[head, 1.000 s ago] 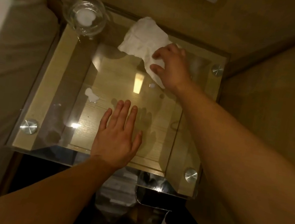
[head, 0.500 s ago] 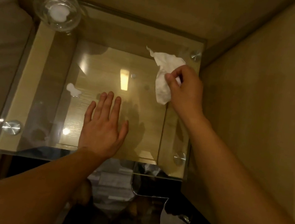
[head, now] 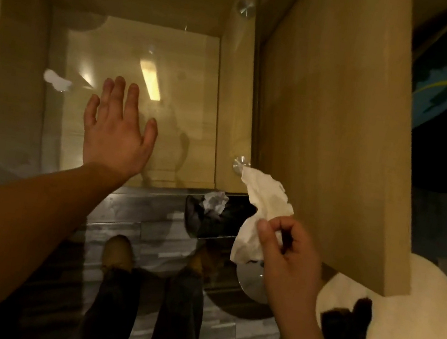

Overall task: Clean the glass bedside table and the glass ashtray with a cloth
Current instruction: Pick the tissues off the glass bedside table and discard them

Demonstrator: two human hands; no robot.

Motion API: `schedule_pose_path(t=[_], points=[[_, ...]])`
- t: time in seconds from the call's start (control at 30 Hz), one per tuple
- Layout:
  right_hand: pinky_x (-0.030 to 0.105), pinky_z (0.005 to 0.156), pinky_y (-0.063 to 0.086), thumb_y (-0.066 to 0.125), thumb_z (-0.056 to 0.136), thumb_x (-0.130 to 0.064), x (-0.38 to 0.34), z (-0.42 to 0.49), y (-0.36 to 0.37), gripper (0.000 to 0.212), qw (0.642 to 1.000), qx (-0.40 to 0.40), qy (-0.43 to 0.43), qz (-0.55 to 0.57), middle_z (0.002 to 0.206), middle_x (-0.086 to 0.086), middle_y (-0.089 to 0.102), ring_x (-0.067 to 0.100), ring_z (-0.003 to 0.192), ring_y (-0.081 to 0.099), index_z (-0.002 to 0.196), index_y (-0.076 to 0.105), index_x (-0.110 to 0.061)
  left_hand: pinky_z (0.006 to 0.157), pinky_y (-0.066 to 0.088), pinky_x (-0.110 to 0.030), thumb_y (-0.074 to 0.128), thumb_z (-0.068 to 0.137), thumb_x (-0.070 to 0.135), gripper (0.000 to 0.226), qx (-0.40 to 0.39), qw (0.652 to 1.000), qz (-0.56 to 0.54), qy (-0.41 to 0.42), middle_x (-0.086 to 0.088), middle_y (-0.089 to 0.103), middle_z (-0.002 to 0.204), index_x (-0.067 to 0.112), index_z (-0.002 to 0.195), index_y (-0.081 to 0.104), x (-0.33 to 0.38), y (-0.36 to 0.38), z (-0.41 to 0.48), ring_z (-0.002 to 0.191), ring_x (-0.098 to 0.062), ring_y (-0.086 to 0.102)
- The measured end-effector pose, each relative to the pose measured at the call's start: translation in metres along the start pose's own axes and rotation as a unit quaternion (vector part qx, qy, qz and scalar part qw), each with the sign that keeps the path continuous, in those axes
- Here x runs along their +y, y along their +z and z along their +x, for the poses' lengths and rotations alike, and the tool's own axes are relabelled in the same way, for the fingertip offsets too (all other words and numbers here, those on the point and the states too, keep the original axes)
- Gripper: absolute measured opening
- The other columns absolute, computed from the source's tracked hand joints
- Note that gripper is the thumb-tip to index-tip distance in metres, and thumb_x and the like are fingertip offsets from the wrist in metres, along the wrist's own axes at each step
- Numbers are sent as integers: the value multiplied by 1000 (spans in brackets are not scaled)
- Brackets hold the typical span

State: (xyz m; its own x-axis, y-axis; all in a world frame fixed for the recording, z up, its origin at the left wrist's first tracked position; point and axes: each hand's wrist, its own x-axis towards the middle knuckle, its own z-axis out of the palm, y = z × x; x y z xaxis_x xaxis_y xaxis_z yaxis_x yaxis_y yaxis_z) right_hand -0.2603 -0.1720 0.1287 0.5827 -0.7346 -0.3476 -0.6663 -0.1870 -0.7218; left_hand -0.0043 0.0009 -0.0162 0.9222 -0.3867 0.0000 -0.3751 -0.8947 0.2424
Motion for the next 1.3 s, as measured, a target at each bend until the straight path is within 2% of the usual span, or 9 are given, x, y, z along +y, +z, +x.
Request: schedule_pose_path(t=[0.27, 0.4, 0.5, 0.73, 0.83, 0.97, 1.07, 1.2, 1.3], points=[[11, 62, 41, 70, 97, -28, 77, -4, 45, 24, 993, -24, 113, 7, 72, -6, 57, 4, 67, 53, 78, 61, -17, 127, 10, -53, 34, 105, 50, 70, 18, 1000, -10, 5, -19, 21, 172, 9, 162, 24, -2, 2, 1, 161, -32, 13], [24, 76, 46, 67, 99, -20, 107, 31, 85, 24, 987, -72, 138, -40, 86, -1, 63, 9, 79, 60, 77, 58, -18, 127, 11, -53, 34, 106, 50, 70, 29, 1000, -4, 12, -18, 22, 172, 10, 162, 24, -4, 6, 1, 160, -31, 13], [31, 86, 48, 61, 102, -16, 128, 55, 106, 12, 976, -113, 160, -94, 106, 12, 70, 26, 103, 66, 100, 69, -8, 128, 11, -52, 33, 106, 51, 69, 36, 999, -3, 10, -17, 23, 172, 11, 162, 25, -6, 8, 1, 160, -31, 14], [38, 102, 48, 54, 106, -16, 137, 70, 94, 33, 973, -123, 167, -97, 132, 17, 67, 33, 122, 62, 136, 62, -6, 128, 8, -49, 31, 106, 53, 70, 27, 1000, -3, 8, -16, 21, 172, 12, 163, 24, -5, 8, 1, 161, -29, 12], [34, 85, 55, 54, 106, -20, 128, 66, 71, 26, 985, -81, 139, -68, 110, 11, 73, 23, 96, 68, 126, 68, -10, 129, 8, -50, 31, 106, 53, 70, 20, 1000, -4, 7, -16, 20, 173, 12, 163, 23, -3, 5, 1, 161, -29, 11], [16, 64, 47, 55, 106, -27, 108, 55, 47, 14, 992, -53, 108, -29, 87, -5, 71, 7, 76, 64, 102, 69, -28, 129, 9, -50, 32, 107, 53, 70, 9, 1000, -12, 6, -17, 21, 172, 11, 162, 25, -3, 1, 1, 161, -30, 12], [11, 60, 45, 56, 105, -28, 88, 47, 41, 17, 995, -55, 87, -9, 79, -5, 68, 4, 69, 62, 95, 68, -29, 128, 11, -49, 37, 107, 49, 67, 9, 999, -39, 8, -19, 27, 170, 8, 159, 33, -3, -5, 0, 160, -31, 16], [14, 60, 46, 56, 105, -28, 57, 39, 44, 17, 997, -66, 44, 12, 81, 0, 70, 16, 76, 63, 95, 69, -28, 127, 22, -49, 48, 104, 38, 61, -6, 988, -156, -14, -20, 41, 163, 2, 153, 46, 1, -25, -1, 155, -34, 30], [14, 63, 47, 56, 105, -29, 25, 37, 44, 16, 995, -89, 18, 26, 84, -4, 69, 8, 75, 64, 96, 69, -26, 123, 30, -44, 46, 102, 37, 58, -22, 974, -222, -44, -20, 51, 155, 2, 148, 53, -1, -54, -6, 147, -34, 42]])
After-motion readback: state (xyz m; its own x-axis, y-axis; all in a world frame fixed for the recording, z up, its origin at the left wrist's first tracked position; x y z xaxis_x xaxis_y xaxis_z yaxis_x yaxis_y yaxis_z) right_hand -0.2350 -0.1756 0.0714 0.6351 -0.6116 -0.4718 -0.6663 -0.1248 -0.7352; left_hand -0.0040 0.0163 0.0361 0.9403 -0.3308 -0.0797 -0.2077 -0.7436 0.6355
